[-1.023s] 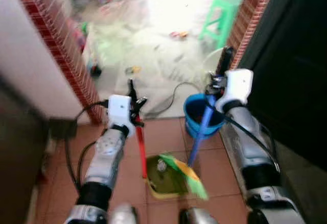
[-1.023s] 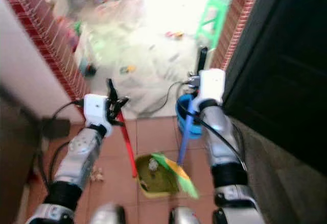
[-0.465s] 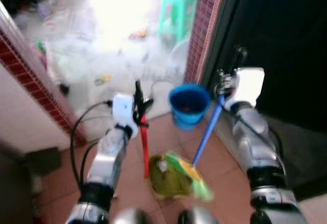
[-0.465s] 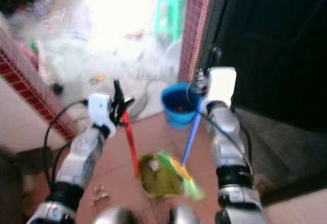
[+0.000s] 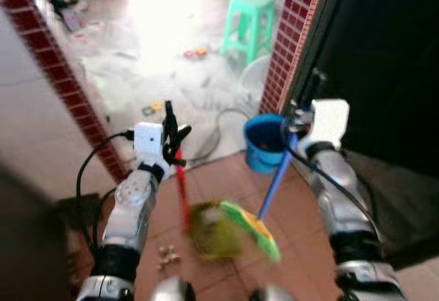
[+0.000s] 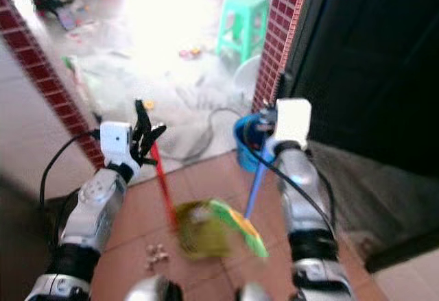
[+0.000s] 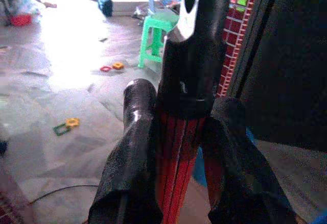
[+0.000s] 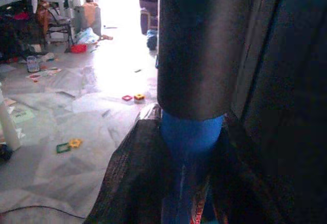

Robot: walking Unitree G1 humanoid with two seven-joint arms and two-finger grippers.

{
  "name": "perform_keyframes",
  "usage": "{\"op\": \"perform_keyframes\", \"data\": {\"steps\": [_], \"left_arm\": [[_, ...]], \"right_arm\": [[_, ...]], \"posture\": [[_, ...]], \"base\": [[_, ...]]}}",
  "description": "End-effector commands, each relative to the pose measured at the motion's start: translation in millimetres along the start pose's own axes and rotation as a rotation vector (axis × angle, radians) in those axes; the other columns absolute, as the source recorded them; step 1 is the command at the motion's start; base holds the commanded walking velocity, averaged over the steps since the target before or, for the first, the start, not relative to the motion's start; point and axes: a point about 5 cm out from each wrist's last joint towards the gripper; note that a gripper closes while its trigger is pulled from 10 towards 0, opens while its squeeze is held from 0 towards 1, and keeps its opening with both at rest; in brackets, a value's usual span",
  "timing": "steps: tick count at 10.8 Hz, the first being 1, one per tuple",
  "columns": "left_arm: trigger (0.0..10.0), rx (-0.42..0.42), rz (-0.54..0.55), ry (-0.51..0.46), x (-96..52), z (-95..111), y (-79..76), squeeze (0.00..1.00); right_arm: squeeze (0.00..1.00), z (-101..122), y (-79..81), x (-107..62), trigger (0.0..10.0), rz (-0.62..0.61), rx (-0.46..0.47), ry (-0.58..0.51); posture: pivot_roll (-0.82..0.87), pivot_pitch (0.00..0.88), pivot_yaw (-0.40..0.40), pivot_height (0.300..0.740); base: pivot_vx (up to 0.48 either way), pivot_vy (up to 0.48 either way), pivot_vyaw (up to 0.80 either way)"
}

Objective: Sweep floor

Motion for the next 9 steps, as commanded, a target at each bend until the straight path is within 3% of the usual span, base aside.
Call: {"op": "perform_keyframes", "data": {"steps": [1,4,6,9], "left_arm": [[10.0,-0.007,-0.015,-0.087,5.7,19.7,-1.6,0.00],[10.0,-0.001,-0.015,-0.092,7.5,22.4,1.9,0.00],[10.0,-0.011,-0.013,-0.138,9.1,34.6,5.9,0.00],[10.0,-0.079,0.043,-0.226,23.8,67.3,28.6,0.00]], "right_arm": [[0.00,10.8,-15.1,0.5,10.0,-0.054,-0.079,-0.049],[0.00,20.1,-28.1,3.5,10.0,-0.163,-0.144,-0.085],[0.00,17.0,-24.6,4.0,10.0,-0.157,-0.143,-0.076],[0.00,12.8,-13.0,2.8,10.0,-0.139,-0.136,-0.064]], "posture": [[-0.08,0.010,0.043,0.740],[-0.09,0.006,0.056,0.740],[-0.08,0.002,0.059,0.740],[-0.08,0.000,0.063,0.740]], "base": [[0.000,0.000,0.00],[0.000,0.000,0.00],[0.000,0.000,0.00],[0.000,0.000,0.00]]}}
Point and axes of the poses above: a point about 5 cm out from each wrist's last joint towards the gripper, its own x axis pointing out of the wrist towards the gripper, its own z axis along the axis of the wrist's last joint, y = z × x, and after that the axes turned 1 degree about -x, right-handed
